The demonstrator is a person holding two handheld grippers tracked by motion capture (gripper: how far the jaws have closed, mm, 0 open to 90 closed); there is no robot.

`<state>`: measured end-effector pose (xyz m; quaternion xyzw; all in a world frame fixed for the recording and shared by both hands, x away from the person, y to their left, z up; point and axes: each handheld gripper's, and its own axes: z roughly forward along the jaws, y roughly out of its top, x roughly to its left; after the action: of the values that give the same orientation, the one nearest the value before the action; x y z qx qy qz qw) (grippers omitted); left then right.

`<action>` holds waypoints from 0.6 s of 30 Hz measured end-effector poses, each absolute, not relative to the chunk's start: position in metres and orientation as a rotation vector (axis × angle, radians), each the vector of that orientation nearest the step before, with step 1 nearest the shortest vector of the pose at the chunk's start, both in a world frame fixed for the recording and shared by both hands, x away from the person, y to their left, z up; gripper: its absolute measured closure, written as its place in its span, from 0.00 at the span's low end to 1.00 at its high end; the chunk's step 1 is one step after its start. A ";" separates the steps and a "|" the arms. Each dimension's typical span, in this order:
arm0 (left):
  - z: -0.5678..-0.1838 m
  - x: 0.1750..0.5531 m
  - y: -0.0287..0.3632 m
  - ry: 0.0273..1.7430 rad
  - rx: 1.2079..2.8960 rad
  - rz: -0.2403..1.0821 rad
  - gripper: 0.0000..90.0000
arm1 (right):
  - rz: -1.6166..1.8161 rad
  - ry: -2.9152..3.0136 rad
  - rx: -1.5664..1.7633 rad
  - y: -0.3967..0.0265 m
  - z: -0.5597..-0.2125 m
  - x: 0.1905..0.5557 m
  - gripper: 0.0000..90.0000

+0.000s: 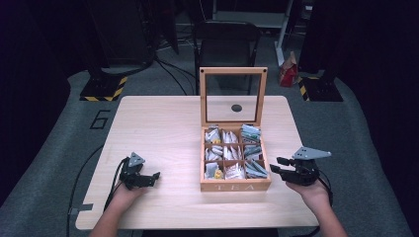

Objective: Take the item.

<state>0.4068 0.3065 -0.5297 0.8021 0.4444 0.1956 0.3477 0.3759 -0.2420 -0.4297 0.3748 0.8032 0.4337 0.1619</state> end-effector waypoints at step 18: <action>-0.530 0.407 0.306 1.152 2.078 0.508 0.10 | 1.210 2.377 0.987 -0.228 -0.429 0.390 0.67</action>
<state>0.4068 0.3065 -0.5298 0.8017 0.4445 0.1958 0.3484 0.3899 -0.2275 -0.4294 0.3433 0.8265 0.4207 0.1485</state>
